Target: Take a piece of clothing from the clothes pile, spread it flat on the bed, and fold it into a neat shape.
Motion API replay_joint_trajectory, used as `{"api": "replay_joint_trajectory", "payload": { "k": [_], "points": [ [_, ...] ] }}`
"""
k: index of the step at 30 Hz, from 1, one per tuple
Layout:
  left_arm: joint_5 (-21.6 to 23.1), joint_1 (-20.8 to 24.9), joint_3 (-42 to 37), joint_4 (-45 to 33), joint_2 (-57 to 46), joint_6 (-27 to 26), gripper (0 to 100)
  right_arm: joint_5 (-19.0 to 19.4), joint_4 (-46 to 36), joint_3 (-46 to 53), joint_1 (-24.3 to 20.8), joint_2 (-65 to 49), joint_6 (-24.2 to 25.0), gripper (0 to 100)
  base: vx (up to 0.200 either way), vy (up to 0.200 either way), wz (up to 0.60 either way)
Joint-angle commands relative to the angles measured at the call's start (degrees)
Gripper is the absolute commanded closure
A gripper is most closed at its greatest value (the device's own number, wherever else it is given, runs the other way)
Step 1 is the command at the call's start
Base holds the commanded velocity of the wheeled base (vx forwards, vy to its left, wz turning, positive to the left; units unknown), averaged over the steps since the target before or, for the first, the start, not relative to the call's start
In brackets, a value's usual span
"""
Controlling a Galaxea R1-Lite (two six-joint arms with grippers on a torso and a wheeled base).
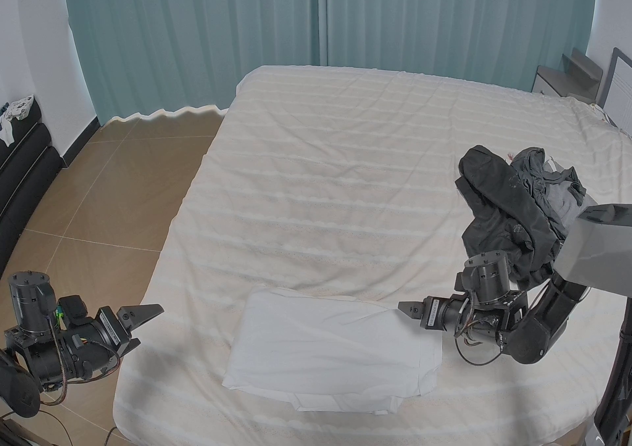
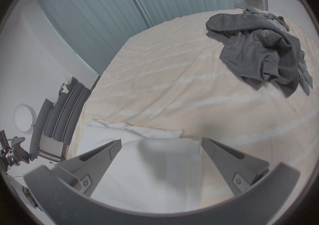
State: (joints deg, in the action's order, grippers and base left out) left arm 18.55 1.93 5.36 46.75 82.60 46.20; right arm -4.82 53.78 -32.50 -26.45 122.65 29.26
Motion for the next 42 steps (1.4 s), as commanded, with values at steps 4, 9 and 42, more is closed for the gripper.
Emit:
{"api": "replay_joint_trajectory", "payload": {
  "k": [4, 9, 42],
  "points": [
    [-0.01, -0.08, -0.18, 1.59, 1.51, 0.03, 0, -0.02, -4.3, -6.96, 0.61, 6.02, 0.01, 0, 0.0, 0.0, 0.0],
    [-0.01, -0.08, -1.32, 4.31, 3.0, -0.06, 0, -0.02, -5.97, -9.25, 0.97, 7.16, 0.01, 100, 0.0, 0.0, 0.0],
    [-0.1, -0.08, -1.94, 5.72, 4.06, 0.03, 0, -2.39, -5.27, -4.41, 5.62, 2.07, 3.53, 0, 0.0, 0.0, 0.0]
  ]
}}
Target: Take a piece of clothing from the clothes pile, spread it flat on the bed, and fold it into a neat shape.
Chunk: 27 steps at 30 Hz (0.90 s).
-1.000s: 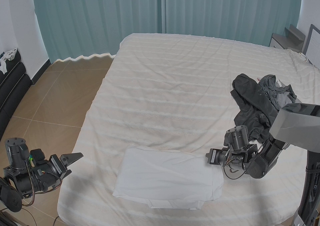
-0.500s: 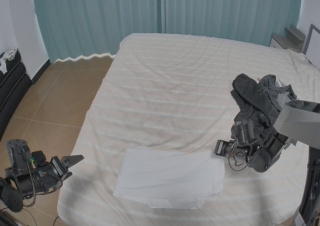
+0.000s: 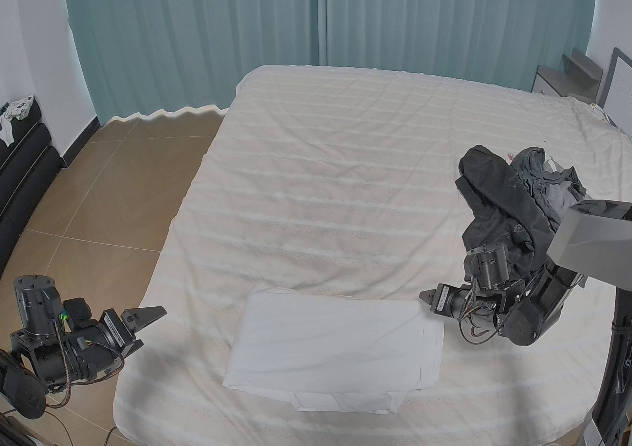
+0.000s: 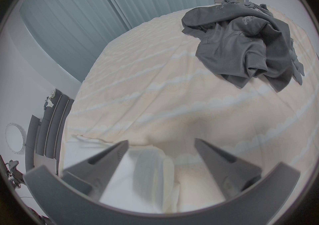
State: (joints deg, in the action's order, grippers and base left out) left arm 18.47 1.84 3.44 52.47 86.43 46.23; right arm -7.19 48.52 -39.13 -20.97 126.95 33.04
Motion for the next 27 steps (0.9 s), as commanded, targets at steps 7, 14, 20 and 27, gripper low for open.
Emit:
{"api": "replay_joint_trajectory", "payload": {
  "k": [7, 14, 20, 27],
  "points": [
    [-0.01, 0.0, 0.08, 0.09, 0.4, 0.0, 0, -2.39, -0.27, 10.83, -6.19, -9.53, -2.54, 0, 0.0, 0.0, 0.0],
    [-0.01, 0.0, -0.01, 0.09, 0.32, 0.0, 0, -9.42, -1.32, 10.92, -11.29, -6.54, -7.9, 0, 0.0, 0.0, 0.0],
    [-0.01, 0.0, -0.01, 0.09, 0.32, 0.0, 0, -16.71, -1.32, 10.92, -10.85, -1.27, -15.55, 0, 0.0, 0.0, 0.0],
    [-0.01, 0.0, 0.08, 0.09, 0.23, 0.0, 0, -21.11, -1.23, 12.24, -10.32, -1.27, -17.3, 0, 0.0, 0.0, 0.0]
  ]
}}
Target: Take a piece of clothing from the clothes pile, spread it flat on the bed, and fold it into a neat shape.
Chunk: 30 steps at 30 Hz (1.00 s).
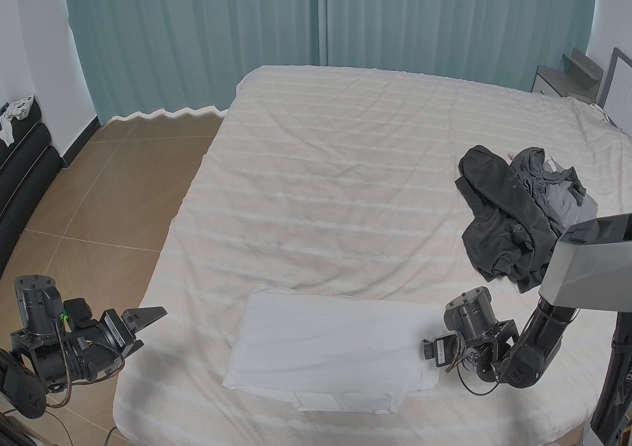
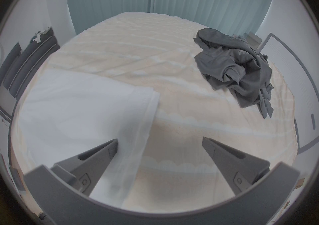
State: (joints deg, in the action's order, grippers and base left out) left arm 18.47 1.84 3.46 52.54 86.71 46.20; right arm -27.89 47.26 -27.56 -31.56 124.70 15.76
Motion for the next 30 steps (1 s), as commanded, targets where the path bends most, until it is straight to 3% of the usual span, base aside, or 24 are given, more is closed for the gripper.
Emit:
{"api": "replay_joint_trajectory", "payload": {
  "k": [1, 14, 19, 23, 24, 30],
  "points": [
    [-0.01, 0.0, 0.05, 0.02, -0.05, 0.03, 0, -1.02, 0.11, 2.07, 0.89, 0.28, -0.21, 0, 0.0, 0.0, 0.0],
    [-0.01, 0.0, 0.05, 0.02, -0.23, 0.03, 0, -1.02, 2.04, 9.19, 8.53, -2.53, -0.56, 0, 0.0, 0.0, 0.0],
    [-0.01, 0.0, 0.05, 0.02, -0.32, 0.03, 0, -0.5, 4.86, 10.25, 9.15, -3.32, -0.73, 0, 0.0, 0.0, 0.0],
    [-0.01, 0.0, 0.05, 0.02, -0.23, 0.03, 0, 1.09, 6.88, 11.3, 7.39, -5.52, -0.29, 0, 0.0, 0.0, 0.0],
    [-0.01, 0.0, 0.05, 0.02, -0.32, 0.03, 0, 3.63, 6.97, 12.53, 3.17, -8.77, 0.15, 0, 0.0, 0.0, 0.0],
    [0.08, 0.0, -0.03, 0.02, -0.23, 0.03, 0, 4.43, 7.14, 11.83, -3.59, -9.47, 3.31, 0, 0.0, 0.0, 0.0]
  ]
}}
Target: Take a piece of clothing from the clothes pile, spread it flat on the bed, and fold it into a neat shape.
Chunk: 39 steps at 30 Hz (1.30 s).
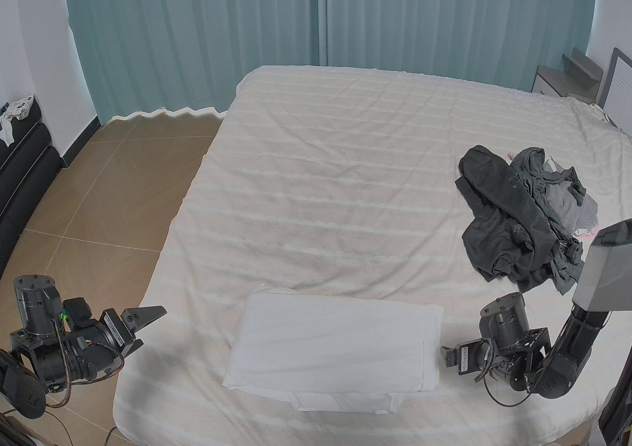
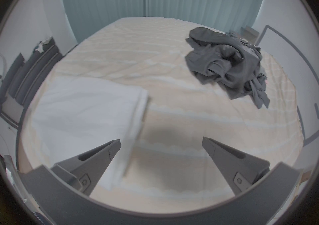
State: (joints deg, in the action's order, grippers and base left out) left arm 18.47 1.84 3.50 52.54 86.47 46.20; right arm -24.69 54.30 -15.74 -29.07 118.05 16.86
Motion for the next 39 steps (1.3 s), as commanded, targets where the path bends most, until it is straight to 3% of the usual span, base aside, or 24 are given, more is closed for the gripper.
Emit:
{"api": "replay_joint_trajectory", "payload": {
  "k": [1, 6, 10, 13, 14, 17, 20, 29, 39],
  "points": [
    [0.08, 0.0, 0.1, 0.02, 0.1, 0.03, 0, 2.36, 0.11, -1.49, -7.14, -2.3, 3.97, 0, 0.0, 0.0, 0.0],
    [-0.1, 0.97, 3.09, -0.07, 3.27, 0.03, 0, 9.83, -0.42, -4.39, -5.11, -0.98, 11.18, 0, 0.0, 0.0, 0.0],
    [-3.88, 4.05, 8.98, -0.86, 11.35, -0.67, 0, 15.11, -0.42, -3.69, -2.74, -0.72, 15.75, 0, 0.0, 0.0, 0.0],
    [-4.23, 4.84, 11.88, -0.86, 15.31, -3.14, 0, 16.69, -0.42, -3.16, -1.86, -0.19, 17.24, 0, 0.0, 0.0, 0.0],
    [-4.23, 4.75, 14.61, -0.95, 19.7, -7.88, 0, 17.65, -0.16, -2.72, -0.98, 1.21, 18.21, 0, 0.0, 0.0, 0.0],
    [-4.32, 4.75, 17.07, -0.33, 27.17, -16.76, 0, 18.01, 0.28, -2.54, -0.28, 3.32, 20.49, 0, 0.0, 0.0, 0.0],
    [-3.88, 5.28, 20.06, -0.33, 31.39, -20.71, 0, 18.89, 0.46, -2.72, -0.37, 4.38, 21.72, 0, 0.0, 0.0, 0.0],
    [-0.71, 9.15, 31.39, -0.33, 41.68, -20.71, 0, 20.29, 4.68, -2.98, -0.72, 6.14, 21.9, 0, 0.0, 0.0, 0.0],
    [1.83, 11.87, 33.24, -0.33, 43.52, -20.89, 0, 20.38, 12.24, -2.63, -0.63, 10.44, 21.9, 0, 0.0, 0.0, 0.0]
  ]
}}
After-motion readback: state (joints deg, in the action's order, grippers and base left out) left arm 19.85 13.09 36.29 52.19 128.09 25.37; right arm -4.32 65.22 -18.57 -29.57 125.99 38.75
